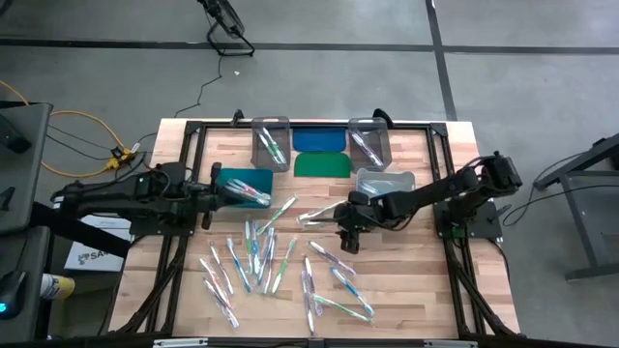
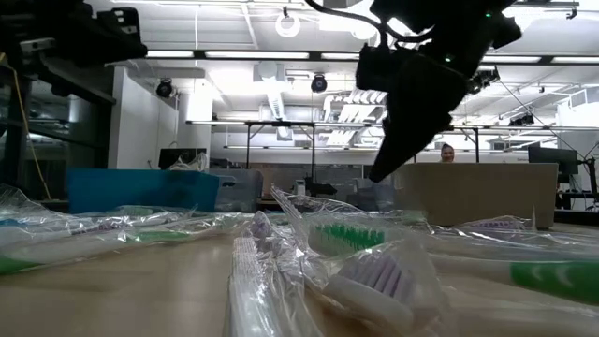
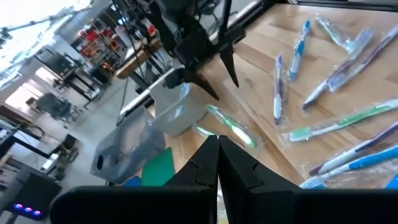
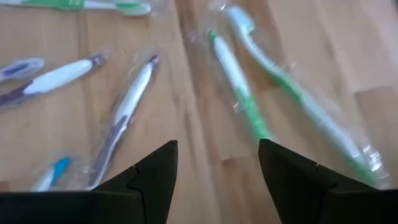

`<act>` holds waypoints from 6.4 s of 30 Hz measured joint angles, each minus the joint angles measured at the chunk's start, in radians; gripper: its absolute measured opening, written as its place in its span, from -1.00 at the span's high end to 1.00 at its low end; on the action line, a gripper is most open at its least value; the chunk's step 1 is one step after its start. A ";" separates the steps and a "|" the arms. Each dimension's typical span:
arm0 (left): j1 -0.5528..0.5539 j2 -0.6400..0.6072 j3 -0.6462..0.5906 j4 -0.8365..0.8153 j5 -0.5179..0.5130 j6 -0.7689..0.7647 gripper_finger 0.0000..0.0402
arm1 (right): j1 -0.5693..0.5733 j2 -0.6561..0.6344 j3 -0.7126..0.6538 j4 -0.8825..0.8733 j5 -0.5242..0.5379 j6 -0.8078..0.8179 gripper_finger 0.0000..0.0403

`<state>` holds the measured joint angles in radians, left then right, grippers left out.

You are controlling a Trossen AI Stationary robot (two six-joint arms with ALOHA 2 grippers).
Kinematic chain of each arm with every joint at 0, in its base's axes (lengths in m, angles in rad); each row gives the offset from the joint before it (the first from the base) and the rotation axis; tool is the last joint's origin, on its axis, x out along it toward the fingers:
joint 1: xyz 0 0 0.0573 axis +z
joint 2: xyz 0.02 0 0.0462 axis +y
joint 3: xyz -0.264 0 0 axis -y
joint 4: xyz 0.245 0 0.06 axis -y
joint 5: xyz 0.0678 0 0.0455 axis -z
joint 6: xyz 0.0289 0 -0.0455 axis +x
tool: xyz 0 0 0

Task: Pick & Place Toothbrushes
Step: Put the green toothbrush into the left black bin

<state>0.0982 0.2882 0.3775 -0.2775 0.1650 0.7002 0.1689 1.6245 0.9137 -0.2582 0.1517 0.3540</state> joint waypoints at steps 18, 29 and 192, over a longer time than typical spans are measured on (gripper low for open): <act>0.000 -0.109 -0.001 -0.091 -0.026 0.011 0.99 | -0.060 0.002 0.018 -0.049 0.005 -0.199 -0.08; 0.000 -0.148 -0.148 0.053 -0.029 -0.053 0.99 | -0.057 0.008 0.018 -0.042 0.009 -0.224 -0.08; 0.566 1.074 0.305 0.748 0.287 0.157 0.93 | -0.276 -0.416 -0.245 0.691 0.241 -0.438 -0.03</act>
<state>0.6646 1.3624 0.6822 0.4706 0.4524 0.8575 -0.1073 1.2081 0.6689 0.4327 0.3926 -0.0840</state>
